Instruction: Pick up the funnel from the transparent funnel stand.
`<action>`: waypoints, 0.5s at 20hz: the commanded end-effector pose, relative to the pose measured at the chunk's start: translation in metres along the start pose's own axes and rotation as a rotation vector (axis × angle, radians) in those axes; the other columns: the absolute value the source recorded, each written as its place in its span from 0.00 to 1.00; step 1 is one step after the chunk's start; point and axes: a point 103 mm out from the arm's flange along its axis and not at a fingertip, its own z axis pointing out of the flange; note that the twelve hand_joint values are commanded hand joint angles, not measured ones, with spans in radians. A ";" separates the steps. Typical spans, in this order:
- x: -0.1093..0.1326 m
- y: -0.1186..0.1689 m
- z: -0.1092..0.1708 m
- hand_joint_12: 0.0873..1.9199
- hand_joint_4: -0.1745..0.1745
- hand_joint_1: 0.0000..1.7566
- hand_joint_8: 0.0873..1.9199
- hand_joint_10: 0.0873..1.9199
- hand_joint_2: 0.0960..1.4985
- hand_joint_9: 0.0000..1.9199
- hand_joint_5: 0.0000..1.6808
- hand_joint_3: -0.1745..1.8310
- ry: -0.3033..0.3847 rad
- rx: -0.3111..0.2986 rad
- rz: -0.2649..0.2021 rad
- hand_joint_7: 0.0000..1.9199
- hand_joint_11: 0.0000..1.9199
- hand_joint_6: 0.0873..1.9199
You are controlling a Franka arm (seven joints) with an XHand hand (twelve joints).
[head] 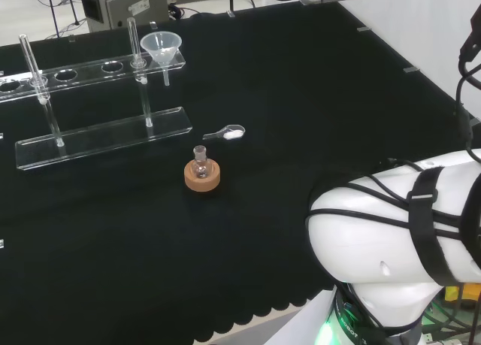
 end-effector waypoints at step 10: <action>0.000 0.006 0.006 0.69 0.57 0.00 0.24 0.28 0.79 0.13 0.11 0.29 -0.010 0.010 0.018 0.04 0.05 0.00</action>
